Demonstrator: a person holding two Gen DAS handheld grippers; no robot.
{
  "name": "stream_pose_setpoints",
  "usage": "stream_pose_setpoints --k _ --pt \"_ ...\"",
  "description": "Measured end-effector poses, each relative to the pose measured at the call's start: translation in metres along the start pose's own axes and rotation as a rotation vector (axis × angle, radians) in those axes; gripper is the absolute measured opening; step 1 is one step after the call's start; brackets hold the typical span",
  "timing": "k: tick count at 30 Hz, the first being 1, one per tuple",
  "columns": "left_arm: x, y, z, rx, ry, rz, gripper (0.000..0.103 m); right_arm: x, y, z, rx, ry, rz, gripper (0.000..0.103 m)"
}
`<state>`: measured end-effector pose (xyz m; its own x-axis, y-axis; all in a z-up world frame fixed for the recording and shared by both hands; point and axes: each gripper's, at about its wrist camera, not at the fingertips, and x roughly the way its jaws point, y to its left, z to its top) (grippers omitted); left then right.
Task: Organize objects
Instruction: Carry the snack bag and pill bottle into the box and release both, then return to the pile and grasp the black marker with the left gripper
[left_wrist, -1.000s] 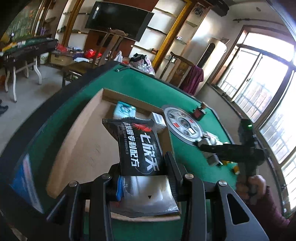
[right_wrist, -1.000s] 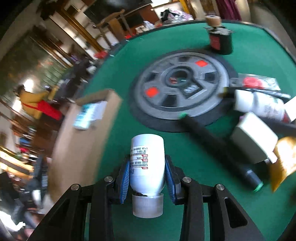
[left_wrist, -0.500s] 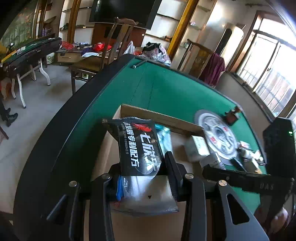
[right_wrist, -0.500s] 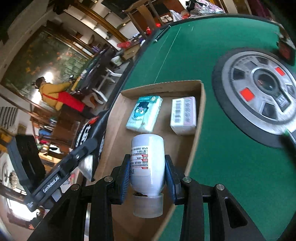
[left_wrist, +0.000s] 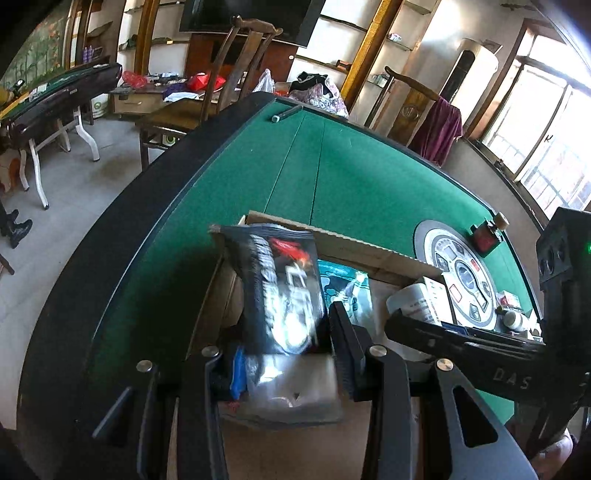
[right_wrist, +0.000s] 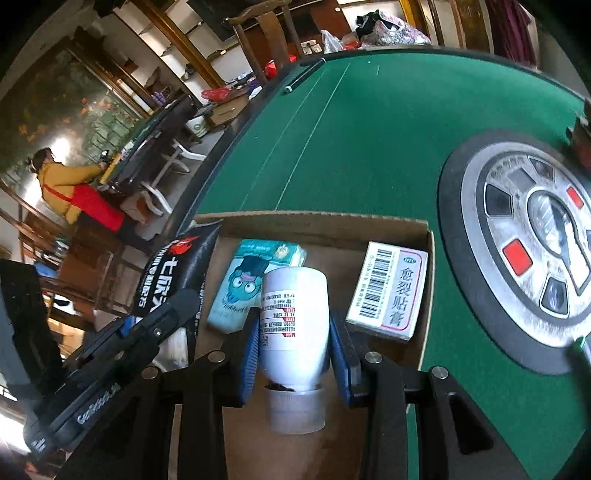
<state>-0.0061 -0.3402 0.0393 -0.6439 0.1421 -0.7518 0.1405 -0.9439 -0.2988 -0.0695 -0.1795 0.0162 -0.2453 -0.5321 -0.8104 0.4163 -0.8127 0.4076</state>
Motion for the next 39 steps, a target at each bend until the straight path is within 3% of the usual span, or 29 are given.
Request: stream_pose_setpoints --k 3,8,12,16,17,18,20,21,24,30,34,39 --pt "0.003 0.006 0.0 -0.027 0.013 -0.008 0.04 0.007 -0.004 0.004 -0.004 0.007 -0.021 0.038" --pt "-0.002 0.012 0.002 -0.045 0.001 -0.005 0.057 0.008 -0.009 0.007 -0.024 -0.008 -0.044 0.039" --pt "-0.022 0.005 0.001 -0.031 -0.039 0.029 0.066 -0.007 -0.01 0.007 -0.021 -0.03 -0.016 0.048" --pt "-0.052 -0.009 -0.013 -0.044 -0.09 -0.024 0.078 -0.035 -0.004 0.007 -0.029 -0.09 0.019 0.055" --pt "-0.058 -0.014 -0.019 -0.044 -0.105 -0.046 0.081 -0.046 -0.005 0.005 -0.04 -0.114 0.018 0.061" --pt "-0.062 -0.021 -0.026 -0.04 -0.119 -0.064 0.084 -0.058 -0.006 0.002 -0.054 -0.14 0.0 0.078" --pt "-0.063 -0.037 -0.04 -0.018 -0.119 -0.081 0.084 -0.08 -0.01 -0.007 -0.071 -0.205 -0.074 0.094" --pt "-0.06 -0.046 -0.048 0.002 -0.106 -0.09 0.084 -0.095 -0.016 -0.014 -0.073 -0.253 -0.099 0.095" --pt "-0.042 -0.065 -0.062 0.039 -0.052 -0.082 0.084 -0.117 -0.03 -0.032 -0.077 -0.288 -0.126 0.095" --pt "-0.037 -0.075 -0.066 0.055 -0.021 -0.015 0.084 -0.145 -0.074 -0.069 0.0 -0.297 -0.118 0.095" --pt "-0.028 -0.085 -0.082 0.1 0.043 0.023 0.084 -0.156 -0.107 -0.082 0.067 -0.3 -0.106 0.095" --pt "-0.033 -0.092 -0.09 0.113 0.063 -0.003 0.084 -0.169 -0.138 -0.106 0.113 -0.311 -0.106 0.095"
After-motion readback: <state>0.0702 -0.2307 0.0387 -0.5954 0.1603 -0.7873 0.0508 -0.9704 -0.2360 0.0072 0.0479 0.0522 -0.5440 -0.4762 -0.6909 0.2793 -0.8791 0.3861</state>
